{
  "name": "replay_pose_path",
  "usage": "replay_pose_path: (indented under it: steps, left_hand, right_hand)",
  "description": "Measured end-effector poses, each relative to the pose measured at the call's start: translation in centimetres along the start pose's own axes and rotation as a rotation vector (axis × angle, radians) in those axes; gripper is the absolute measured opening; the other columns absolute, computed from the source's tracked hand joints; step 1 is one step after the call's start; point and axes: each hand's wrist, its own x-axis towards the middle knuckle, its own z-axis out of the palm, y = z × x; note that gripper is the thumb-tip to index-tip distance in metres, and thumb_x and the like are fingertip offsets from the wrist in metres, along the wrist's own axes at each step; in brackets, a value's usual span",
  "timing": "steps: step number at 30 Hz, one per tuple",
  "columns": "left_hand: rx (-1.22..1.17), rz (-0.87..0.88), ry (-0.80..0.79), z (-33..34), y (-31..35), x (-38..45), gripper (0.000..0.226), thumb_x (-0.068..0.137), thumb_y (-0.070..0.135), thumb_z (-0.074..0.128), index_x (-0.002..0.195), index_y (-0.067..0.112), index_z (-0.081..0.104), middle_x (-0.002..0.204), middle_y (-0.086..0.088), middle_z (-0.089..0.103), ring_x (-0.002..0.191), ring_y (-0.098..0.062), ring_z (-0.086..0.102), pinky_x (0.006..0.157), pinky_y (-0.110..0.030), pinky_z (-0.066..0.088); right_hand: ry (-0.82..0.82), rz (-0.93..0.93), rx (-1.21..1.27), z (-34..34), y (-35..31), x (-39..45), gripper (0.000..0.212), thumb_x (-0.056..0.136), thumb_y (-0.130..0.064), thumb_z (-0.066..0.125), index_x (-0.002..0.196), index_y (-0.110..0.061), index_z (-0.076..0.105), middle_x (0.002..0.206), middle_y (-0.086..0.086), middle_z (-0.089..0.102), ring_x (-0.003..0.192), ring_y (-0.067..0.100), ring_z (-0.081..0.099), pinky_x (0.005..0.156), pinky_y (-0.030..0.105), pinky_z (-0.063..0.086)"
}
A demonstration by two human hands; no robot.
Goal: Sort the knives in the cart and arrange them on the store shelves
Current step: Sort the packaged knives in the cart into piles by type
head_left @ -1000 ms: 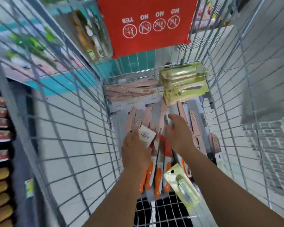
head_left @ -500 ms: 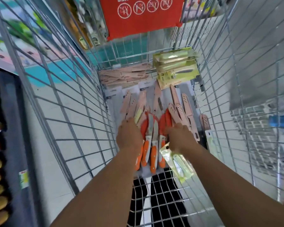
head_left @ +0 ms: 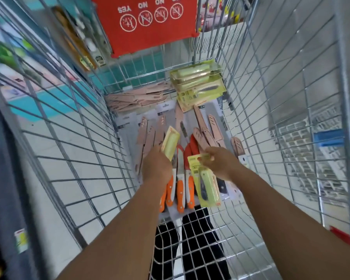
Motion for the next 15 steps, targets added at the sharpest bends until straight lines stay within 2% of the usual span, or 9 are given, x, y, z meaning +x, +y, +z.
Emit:
replay_pose_path:
  steps: [3,5,6,7,8,10,13,15]
  left_hand:
    - [-0.110,0.018,-0.063,-0.2,1.3,0.0,0.028,0.099,0.009,0.031,0.107,0.002,0.057,0.108,-0.023,0.059,0.076,-0.027,0.054,0.052,-0.028,0.037]
    - [-0.189,0.046,-0.105,-0.2,2.3,0.3,0.030,0.099,0.009,0.031,0.108,-0.002,0.057,0.094,-0.025,0.056,0.079,-0.036,0.056,0.050,-0.026,0.039]
    - [-0.206,0.052,-0.118,-0.2,2.8,0.5,0.029,0.100,0.012,0.032,0.104,0.001,0.058,0.083,-0.019,0.053,0.074,-0.034,0.054,0.050,-0.027,0.036]
    - [-0.225,0.046,-0.119,-0.2,3.2,0.8,0.026,0.101,0.015,0.032,0.100,0.005,0.057,0.078,-0.010,0.051,0.071,-0.027,0.051,0.051,-0.027,0.034]
    - [-0.244,0.029,-0.121,-0.3,3.7,1.1,0.025,0.101,0.017,0.032,0.099,0.009,0.055,0.079,-0.004,0.050,0.069,-0.021,0.048,0.052,-0.027,0.033]
    - [-0.294,0.002,-0.116,-0.3,4.5,2.0,0.025,0.101,0.019,0.032,0.102,0.011,0.056,0.083,-0.005,0.053,0.068,-0.016,0.046,0.054,-0.027,0.034]
    - [-0.379,-0.031,-0.111,-0.5,5.4,3.3,0.024,0.101,0.018,0.033,0.104,0.014,0.056,0.096,-0.013,0.062,0.072,-0.019,0.051,0.060,-0.028,0.039]
    - [-0.374,-0.032,-0.108,-0.8,5.9,4.1,0.019,0.101,0.018,0.033,0.098,0.021,0.051,0.095,-0.009,0.060,0.075,-0.019,0.053,0.061,-0.028,0.040]
  right_hand:
    - [0.242,0.020,0.224,-1.6,-1.5,1.0,0.013,0.094,-0.024,0.056,0.086,-0.016,0.062,0.068,-0.005,0.055,0.060,0.012,0.049,0.049,0.019,0.033]
    - [0.385,0.086,0.494,-2.2,-2.7,1.8,0.017,0.091,-0.022,0.057,0.084,-0.008,0.065,0.066,0.000,0.055,0.057,0.015,0.048,0.055,0.029,0.042]
    - [0.447,0.128,0.600,-2.3,-3.2,2.1,0.018,0.091,-0.022,0.056,0.083,-0.008,0.064,0.069,0.003,0.056,0.061,0.018,0.051,0.060,0.037,0.047]
    - [0.488,0.178,0.668,-2.3,-3.5,2.4,0.018,0.091,-0.023,0.054,0.082,-0.010,0.062,0.073,0.005,0.057,0.065,0.021,0.052,0.062,0.039,0.049]
    - [0.500,0.223,0.730,-2.3,-3.9,2.7,0.019,0.092,-0.023,0.053,0.084,-0.010,0.062,0.076,0.006,0.058,0.068,0.022,0.053,0.062,0.038,0.048]
    - [0.426,0.291,0.887,-2.3,-4.3,3.2,0.020,0.093,-0.020,0.054,0.088,-0.004,0.065,0.080,0.011,0.061,0.070,0.024,0.055,0.064,0.036,0.048]
    - [0.280,0.318,1.017,-2.4,-4.8,4.1,0.017,0.088,-0.004,0.057,0.074,-0.003,0.066,0.081,0.020,0.067,0.073,0.028,0.061,0.079,0.047,0.055]
    - [0.269,0.326,1.026,-3.0,-5.0,4.8,0.021,0.086,-0.001,0.058,0.067,-0.008,0.066,0.079,0.022,0.067,0.069,0.028,0.060,0.076,0.047,0.055]
